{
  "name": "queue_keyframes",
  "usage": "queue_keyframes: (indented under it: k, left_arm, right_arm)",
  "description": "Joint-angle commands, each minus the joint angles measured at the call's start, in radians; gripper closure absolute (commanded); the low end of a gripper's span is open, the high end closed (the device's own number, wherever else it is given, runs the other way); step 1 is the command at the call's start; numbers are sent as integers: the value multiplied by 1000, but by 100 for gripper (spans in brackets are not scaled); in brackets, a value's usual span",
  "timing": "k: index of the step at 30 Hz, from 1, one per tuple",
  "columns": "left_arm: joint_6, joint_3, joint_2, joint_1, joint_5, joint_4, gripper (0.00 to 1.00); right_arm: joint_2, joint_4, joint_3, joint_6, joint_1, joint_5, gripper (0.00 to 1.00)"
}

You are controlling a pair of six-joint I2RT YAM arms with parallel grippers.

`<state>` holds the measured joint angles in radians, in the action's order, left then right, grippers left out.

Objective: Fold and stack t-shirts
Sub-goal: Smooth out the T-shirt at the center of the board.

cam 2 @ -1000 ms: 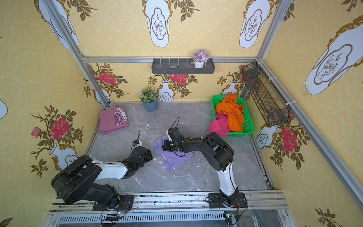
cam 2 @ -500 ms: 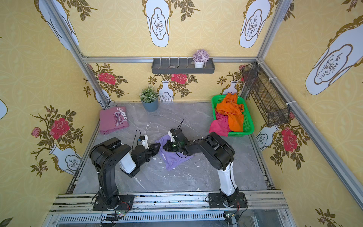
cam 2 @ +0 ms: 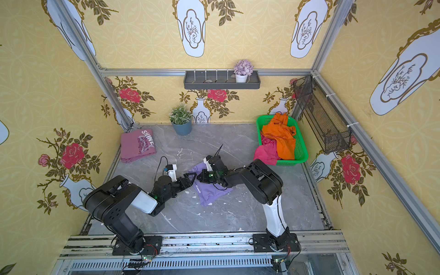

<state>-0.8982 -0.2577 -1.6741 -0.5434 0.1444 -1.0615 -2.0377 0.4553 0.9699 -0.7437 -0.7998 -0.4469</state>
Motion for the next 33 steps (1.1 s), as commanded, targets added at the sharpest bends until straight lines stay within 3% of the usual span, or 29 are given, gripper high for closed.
queue_keyframes:
  k: [1, 11, 18, 24, 33]
  left_arm:
    - [59, -4, 34, 4, -62, 357, 1]
    - [108, 9, 53, 92, -27, 390, 1]
    - [61, -21, -93, 92, 117, 236, 1]
    - [18, -23, -100, 72, 203, 222, 0]
    - [-2, -24, -124, 31, 203, 203, 6]
  right_arm:
    - [-15, -136, 3, 0, -1, 55, 100]
    - [23, -140, -24, -5, -3, 57, 100]
    - [30, -157, -14, -2, -5, 63, 100]
    - [34, -173, 3, 6, 0, 67, 100]
    - [20, -167, 26, 3, 0, 51, 100]
